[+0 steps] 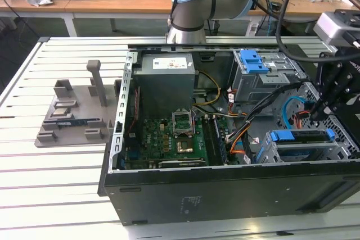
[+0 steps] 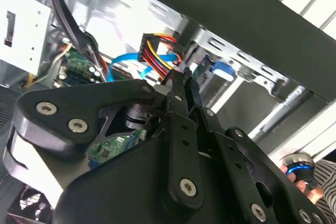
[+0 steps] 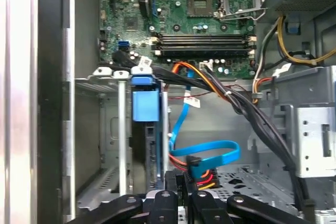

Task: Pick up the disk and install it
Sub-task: 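Insert the first disk wire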

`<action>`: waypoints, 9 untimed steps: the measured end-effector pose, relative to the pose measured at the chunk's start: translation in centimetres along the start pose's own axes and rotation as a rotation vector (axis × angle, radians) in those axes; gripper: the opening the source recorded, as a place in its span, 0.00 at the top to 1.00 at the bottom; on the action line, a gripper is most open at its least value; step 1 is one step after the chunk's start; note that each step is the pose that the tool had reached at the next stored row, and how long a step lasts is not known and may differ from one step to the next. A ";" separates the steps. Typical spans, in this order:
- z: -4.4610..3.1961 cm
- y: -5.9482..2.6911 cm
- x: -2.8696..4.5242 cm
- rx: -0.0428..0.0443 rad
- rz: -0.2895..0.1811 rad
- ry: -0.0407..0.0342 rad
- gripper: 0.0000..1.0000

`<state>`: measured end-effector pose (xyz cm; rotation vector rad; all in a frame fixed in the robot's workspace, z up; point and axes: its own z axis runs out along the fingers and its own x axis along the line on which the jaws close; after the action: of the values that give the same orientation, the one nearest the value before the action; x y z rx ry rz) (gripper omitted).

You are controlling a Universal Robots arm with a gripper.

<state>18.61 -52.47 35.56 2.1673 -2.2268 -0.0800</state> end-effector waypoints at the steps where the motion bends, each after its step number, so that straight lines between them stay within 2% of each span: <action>1: 0.03 0.03 0.30 0.0000 0.000 0.0000 0.83; 2: 0.08 0.08 0.68 0.0000 0.000 0.0000 0.83; 4: 0.27 0.11 0.96 -0.0001 -0.002 -0.0001 0.83; 7: 0.87 0.15 0.98 0.0000 -0.005 0.0004 0.83; 9: 1.01 0.22 0.99 0.0000 -0.005 0.0005 0.83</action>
<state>18.31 -53.44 34.55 2.1722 -2.2217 -0.0796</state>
